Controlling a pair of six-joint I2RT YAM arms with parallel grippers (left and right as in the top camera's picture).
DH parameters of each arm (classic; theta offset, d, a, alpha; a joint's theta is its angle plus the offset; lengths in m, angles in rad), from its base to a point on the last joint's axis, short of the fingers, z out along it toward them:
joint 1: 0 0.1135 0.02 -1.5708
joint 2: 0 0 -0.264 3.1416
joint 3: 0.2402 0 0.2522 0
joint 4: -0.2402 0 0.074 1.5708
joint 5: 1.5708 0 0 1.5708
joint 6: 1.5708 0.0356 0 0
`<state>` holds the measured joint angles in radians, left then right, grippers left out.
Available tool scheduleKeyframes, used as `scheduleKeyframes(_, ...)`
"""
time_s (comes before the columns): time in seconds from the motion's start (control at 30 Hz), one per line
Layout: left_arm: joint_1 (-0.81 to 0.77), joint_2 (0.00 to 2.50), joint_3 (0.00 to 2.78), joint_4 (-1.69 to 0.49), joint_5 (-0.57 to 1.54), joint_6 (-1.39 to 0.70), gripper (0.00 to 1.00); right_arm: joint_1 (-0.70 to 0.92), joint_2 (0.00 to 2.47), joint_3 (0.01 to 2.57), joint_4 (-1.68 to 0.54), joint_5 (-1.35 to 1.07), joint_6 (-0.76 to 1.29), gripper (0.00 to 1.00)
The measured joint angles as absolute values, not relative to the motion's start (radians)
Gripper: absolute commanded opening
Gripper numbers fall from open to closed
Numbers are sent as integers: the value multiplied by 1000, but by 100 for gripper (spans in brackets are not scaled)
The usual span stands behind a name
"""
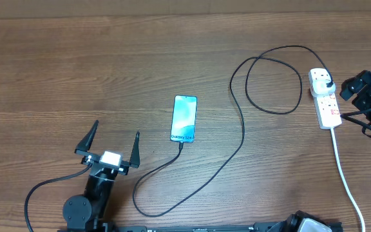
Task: Plug charger to phone and switch on socket
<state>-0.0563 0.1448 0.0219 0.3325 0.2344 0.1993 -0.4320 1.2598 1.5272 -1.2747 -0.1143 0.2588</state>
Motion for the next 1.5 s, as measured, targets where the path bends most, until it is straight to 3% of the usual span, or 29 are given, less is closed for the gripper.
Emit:
scheduleKeyframes(0.57,34,15,8,-59,190,45,100,-432,1260,1527,-1275,-114,258,100)
scheduleKeyframes(1.5,35,15,8,-65,131,27,100,-432,1260,1527,-1274,-114,258,100)
